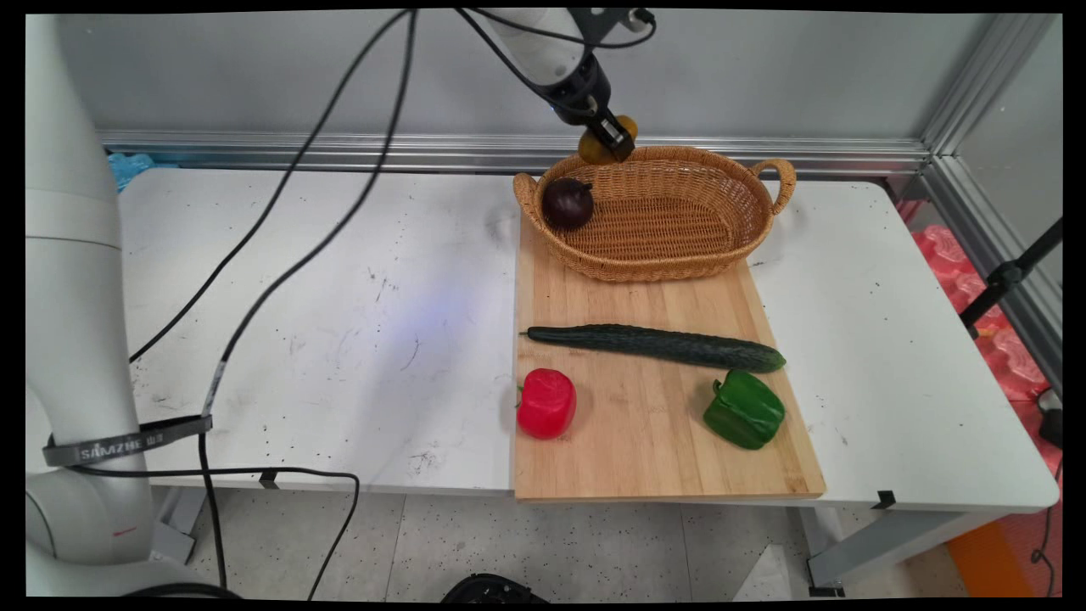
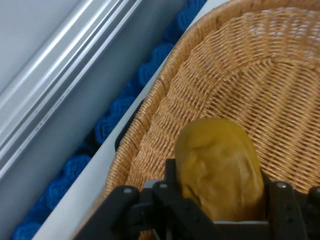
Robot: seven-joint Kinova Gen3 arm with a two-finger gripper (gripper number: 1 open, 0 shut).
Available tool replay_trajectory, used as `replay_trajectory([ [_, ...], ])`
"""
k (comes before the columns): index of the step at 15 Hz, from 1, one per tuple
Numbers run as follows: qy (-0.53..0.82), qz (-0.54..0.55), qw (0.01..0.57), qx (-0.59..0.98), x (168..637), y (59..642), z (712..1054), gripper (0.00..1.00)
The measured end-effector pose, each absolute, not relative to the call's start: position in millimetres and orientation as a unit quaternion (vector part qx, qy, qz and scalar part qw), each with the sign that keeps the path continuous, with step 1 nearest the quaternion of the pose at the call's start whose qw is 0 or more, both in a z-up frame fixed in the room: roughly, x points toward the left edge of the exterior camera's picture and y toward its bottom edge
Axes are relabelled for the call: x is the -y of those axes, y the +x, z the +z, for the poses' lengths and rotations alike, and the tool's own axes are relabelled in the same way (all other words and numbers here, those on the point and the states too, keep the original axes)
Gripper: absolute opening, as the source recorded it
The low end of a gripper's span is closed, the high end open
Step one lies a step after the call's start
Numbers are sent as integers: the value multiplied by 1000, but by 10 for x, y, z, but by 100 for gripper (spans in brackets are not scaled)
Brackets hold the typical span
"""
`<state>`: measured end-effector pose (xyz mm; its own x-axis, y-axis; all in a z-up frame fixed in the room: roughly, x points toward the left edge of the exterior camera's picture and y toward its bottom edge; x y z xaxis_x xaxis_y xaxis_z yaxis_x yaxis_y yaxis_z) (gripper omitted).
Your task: Place the picked object in the vegetable basket
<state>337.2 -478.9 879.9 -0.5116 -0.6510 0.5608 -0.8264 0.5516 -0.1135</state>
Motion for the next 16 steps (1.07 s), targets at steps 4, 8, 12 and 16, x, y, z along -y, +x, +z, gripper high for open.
replay_trajectory([
  [4,435,172,223,855,5034,3306,8466,0],
  [8,426,153,214,866,5228,3206,8155,0],
  [12,419,143,210,872,5359,3159,7952,0],
  [16,412,138,206,877,5401,3160,7854,100],
])
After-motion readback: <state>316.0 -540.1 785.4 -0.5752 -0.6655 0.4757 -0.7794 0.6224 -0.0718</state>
